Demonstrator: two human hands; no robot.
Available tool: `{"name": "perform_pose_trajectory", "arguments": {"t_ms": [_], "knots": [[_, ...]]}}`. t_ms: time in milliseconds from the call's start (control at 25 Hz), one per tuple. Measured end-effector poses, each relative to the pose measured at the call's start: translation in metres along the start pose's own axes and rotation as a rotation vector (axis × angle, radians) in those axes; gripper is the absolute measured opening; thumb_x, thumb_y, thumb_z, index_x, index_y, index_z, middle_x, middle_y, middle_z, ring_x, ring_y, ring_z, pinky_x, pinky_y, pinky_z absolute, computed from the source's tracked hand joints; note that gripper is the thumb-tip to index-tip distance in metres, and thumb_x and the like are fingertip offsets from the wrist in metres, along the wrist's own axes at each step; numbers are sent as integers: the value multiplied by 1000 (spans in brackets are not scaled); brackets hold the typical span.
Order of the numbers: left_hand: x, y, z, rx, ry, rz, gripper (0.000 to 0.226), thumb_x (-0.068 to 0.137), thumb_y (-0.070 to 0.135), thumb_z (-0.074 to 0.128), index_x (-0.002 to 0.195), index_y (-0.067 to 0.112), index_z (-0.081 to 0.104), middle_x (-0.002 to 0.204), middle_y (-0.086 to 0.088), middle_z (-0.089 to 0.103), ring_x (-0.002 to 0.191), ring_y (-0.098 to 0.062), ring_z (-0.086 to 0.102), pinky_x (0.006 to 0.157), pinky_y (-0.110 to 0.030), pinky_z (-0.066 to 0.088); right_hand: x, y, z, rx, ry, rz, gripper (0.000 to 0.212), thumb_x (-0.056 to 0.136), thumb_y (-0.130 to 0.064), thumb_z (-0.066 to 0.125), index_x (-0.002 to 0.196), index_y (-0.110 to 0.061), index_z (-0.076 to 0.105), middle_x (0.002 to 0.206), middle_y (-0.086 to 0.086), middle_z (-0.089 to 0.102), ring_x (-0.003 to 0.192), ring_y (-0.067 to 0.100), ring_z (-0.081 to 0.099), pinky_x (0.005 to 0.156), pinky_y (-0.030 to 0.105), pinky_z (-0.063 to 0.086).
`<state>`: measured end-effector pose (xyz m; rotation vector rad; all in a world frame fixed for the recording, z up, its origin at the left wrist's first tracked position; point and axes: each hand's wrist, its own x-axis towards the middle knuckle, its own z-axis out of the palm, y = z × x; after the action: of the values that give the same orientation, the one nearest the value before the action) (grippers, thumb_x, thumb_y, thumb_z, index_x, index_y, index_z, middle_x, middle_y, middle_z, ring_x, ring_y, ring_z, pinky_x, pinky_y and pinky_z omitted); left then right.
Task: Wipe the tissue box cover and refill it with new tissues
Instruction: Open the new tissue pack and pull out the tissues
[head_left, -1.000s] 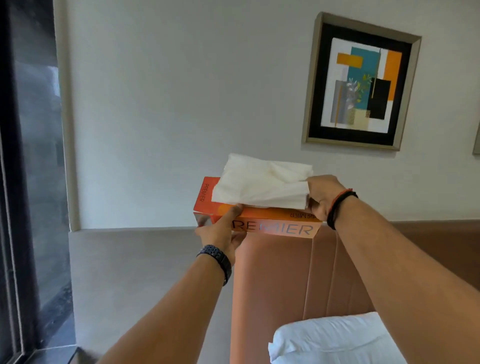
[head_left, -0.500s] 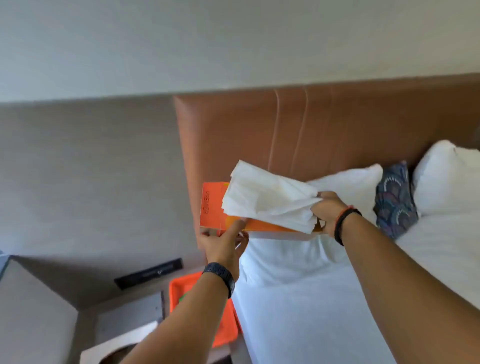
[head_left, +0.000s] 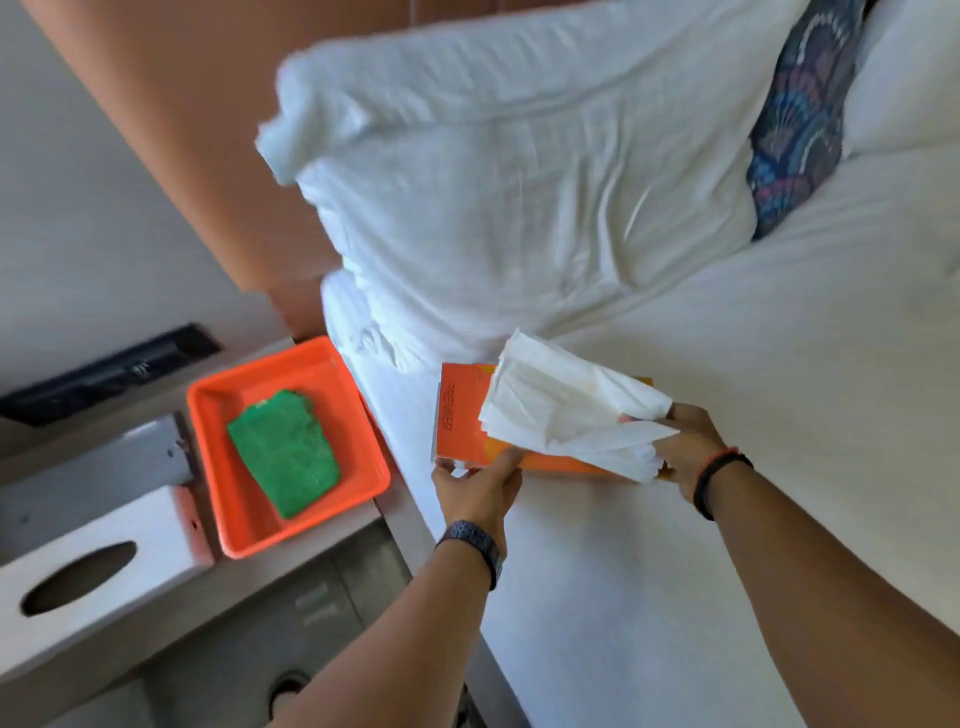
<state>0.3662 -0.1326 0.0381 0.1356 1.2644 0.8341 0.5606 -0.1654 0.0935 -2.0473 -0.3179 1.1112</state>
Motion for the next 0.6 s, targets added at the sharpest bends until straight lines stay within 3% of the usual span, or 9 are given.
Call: {"name": "perform_pose_trajectory", "arguments": {"t_ms": [120,200,280,360,480,560,600], "knots": [[23,-19,-2,99,-1,99,51,55,7,88,87,17,49,65,3,64,63,-12,66,56,-27,54,22,21,0,77,-20,5,20,83,-6,70,101,-15,68,83,6,69,67,16,64,51,25,51],[33,-24,-5,208,21,152,54,44,30,93,72,21,47,48,13,56,53,-13,60,59,-32,56,33,27,1,123,-15,-10,15,81,-8,71,95,-15,70,83,3,70,67,15,66,48,22,52],[34,-22,-7,327,72,145,63,32,50,91,71,21,51,44,15,53,52,-15,58,66,-36,56,37,25,2,137,5,-53,13,78,-7,74,88,-15,71,85,3,71,69,13,68,51,20,54],[26,-15,-5,401,134,152,82,30,62,86,90,15,58,54,13,57,52,-14,58,66,-36,57,32,15,2,145,25,-115,15,76,-6,75,86,-16,72,88,1,72,73,12,69,55,20,55],[13,5,-3,527,315,141,108,37,77,74,117,9,48,102,0,61,82,-18,61,67,-28,47,21,-9,-4,94,94,-218,10,78,-10,72,80,-20,71,87,-4,72,78,13,69,64,26,56],[2,23,-7,640,391,170,108,44,81,67,126,15,45,125,-8,49,97,-23,53,74,-30,37,10,-36,-9,30,106,-303,7,80,-12,70,77,-19,68,84,-5,71,79,16,67,65,29,54],[-4,34,-9,664,388,204,101,47,82,65,123,17,49,127,-9,48,96,-22,50,76,-31,37,4,-51,-11,-7,105,-347,6,81,-13,69,78,-18,67,83,-5,69,80,18,66,65,29,53]]}}
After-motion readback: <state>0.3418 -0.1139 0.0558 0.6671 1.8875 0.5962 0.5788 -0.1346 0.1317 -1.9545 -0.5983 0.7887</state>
